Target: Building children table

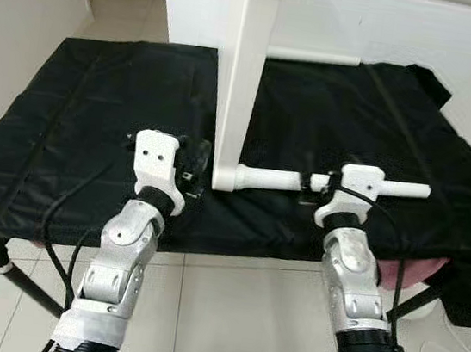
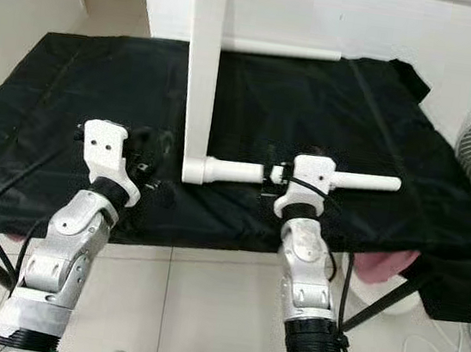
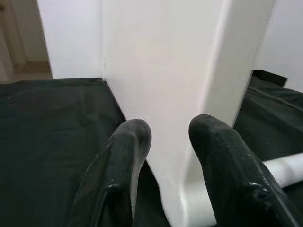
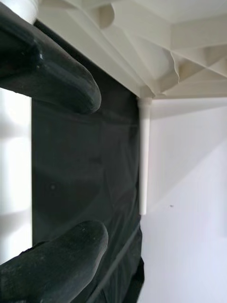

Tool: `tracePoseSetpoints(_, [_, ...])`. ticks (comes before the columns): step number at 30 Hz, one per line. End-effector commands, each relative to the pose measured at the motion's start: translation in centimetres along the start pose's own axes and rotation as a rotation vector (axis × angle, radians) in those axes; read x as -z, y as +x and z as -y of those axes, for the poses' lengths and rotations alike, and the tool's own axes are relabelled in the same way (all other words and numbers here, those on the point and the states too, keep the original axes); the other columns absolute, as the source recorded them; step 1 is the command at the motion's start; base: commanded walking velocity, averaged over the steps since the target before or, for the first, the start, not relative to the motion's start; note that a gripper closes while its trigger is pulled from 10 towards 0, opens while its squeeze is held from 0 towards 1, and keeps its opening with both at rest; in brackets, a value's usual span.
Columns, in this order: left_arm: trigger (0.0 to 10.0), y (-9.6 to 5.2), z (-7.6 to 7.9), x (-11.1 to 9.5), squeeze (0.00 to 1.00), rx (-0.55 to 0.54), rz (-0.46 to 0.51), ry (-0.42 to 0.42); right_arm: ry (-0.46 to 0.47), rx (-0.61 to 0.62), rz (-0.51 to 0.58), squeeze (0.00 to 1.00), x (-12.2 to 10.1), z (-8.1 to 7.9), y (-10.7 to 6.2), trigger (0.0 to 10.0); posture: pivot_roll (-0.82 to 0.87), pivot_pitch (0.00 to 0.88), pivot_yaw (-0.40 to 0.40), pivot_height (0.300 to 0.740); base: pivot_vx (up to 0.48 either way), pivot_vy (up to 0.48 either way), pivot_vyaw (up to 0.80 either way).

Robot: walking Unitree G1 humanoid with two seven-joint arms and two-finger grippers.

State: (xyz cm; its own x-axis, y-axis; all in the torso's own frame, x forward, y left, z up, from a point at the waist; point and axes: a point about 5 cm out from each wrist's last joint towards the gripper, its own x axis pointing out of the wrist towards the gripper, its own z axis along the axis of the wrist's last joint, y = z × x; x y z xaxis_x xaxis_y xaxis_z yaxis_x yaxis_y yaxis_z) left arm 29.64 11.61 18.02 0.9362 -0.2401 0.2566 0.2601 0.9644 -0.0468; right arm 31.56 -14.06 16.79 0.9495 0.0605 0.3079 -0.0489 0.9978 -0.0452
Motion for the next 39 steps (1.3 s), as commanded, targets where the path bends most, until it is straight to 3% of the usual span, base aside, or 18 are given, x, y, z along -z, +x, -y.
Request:
tracePoseSetpoints(1, [10.0,0.0,-0.2,0.2,0.00,-0.011,-0.006,0.010,-0.002,-0.018,0.006,0.00,-0.1,-0.3,0.1,10.0,-0.08,0.045,0.031,0.740,0.000,-0.281,0.00])
tracePoseSetpoints(9, [10.0,0.1,0.2,0.2,0.00,-0.054,-0.012,-0.025,-0.004,-0.025,0.001,0.00,0.0,-0.4,-0.1,10.0,-0.08,0.052,0.025,0.740,0.000,-0.102,0.00])
tracePoseSetpoints(18, [10.0,0.0,1.5,0.0,0.00,0.012,-0.010,0.004,-0.009,-0.048,-0.008,0.00,0.1,-0.3,0.0,10.0,-0.09,0.070,0.005,0.740,0.000,0.000,0.00])
tracePoseSetpoints(19, [10.0,-0.1,1.5,0.5,0.16,0.022,-0.033,-0.013,-0.016,-0.054,-0.009,0.00,0.1,-0.2,0.1,10.0,-0.11,0.079,0.004,0.740,0.000,0.000,0.00])
tracePoseSetpoints(20, [10.0,-0.3,1.5,0.9,1.00,0.041,-0.053,-0.026,-0.024,-0.059,-0.010,0.00,0.1,0.0,0.2,10.0,-0.11,0.079,0.004,0.740,0.000,0.000,0.00])
tracePoseSetpoints(24, [10.0,-0.5,1.6,1.3,1.00,0.061,-0.052,-0.039,-0.036,-0.067,-0.010,0.00,0.1,0.3,0.3,10.0,-0.11,0.081,0.007,0.740,0.000,0.000,0.00])
tracePoseSetpoints(28, [10.0,-0.2,1.4,1.6,1.00,0.010,-0.076,0.053,-0.050,-0.066,-0.008,0.00,0.1,0.8,0.4,10.0,-0.11,0.081,0.007,0.740,0.000,0.000,0.00])
tracePoseSetpoints(39, [10.0,0.7,0.2,1.4,1.00,-0.107,-0.134,0.156,-0.058,-0.004,0.012,0.00,-0.3,2.0,0.5,10.0,-0.10,0.073,0.036,0.740,0.000,0.000,0.00])
